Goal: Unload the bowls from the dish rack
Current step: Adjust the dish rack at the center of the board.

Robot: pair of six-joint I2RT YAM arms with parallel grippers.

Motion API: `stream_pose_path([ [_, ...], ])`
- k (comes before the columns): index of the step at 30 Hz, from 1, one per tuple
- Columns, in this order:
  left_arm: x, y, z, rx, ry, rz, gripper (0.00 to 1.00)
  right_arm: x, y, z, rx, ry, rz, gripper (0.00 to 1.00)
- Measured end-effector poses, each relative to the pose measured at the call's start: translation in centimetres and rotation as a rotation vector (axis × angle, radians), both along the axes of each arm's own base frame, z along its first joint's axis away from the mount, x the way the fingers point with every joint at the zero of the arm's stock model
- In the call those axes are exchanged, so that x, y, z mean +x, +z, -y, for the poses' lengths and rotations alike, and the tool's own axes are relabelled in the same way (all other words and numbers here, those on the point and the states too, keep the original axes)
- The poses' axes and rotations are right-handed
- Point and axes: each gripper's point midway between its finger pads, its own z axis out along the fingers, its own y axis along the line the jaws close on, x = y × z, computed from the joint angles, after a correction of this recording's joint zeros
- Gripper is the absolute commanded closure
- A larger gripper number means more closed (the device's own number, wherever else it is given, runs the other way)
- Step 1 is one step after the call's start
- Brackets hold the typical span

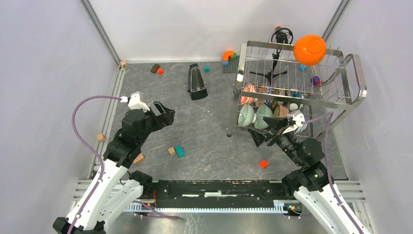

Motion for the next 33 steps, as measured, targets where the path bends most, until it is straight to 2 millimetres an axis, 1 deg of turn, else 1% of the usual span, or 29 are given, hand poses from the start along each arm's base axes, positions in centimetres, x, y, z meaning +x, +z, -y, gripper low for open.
stream_pose_path([
  [6, -0.3, -0.1, -0.3, 0.006, 0.009, -0.006, 0.00, 0.3, 0.3, 1.3, 0.043, -0.076, 0.005, 0.02],
  [10, -0.6, 0.5, -0.3, -0.004, 0.005, 0.016, 0.00, -0.1, 1.2, 1.8, 0.045, -0.089, 0.058, 0.02],
  [13, -0.7, 1.0, -0.2, -0.016, -0.004, 0.037, 0.00, -0.2, 1.2, 1.9, 0.021, -0.086, 0.076, 0.02],
  [18, -1.0, 1.9, 0.4, -0.038, -0.041, 0.066, 0.00, 0.0, -0.3, 1.3, -0.084, -0.054, 0.025, 0.11],
  [22, -1.3, 2.3, 1.1, -0.053, -0.090, 0.089, 0.00, 0.9, -1.5, 0.5, -0.149, -0.025, -0.050, 0.12],
  [26, -1.4, 2.4, 1.4, -0.053, -0.110, 0.097, 0.00, 1.6, -3.8, 0.1, -0.197, -0.023, -0.137, 0.15],
  [28, -1.4, 2.4, 1.4, -0.052, -0.111, 0.097, 0.00, 1.7, -4.7, 0.0, -0.214, -0.025, -0.170, 0.16],
  [33, -1.4, 2.4, 1.5, -0.050, -0.115, 0.096, 0.00, 1.8, -5.6, -0.4, -0.235, -0.054, -0.211, 0.21],
])
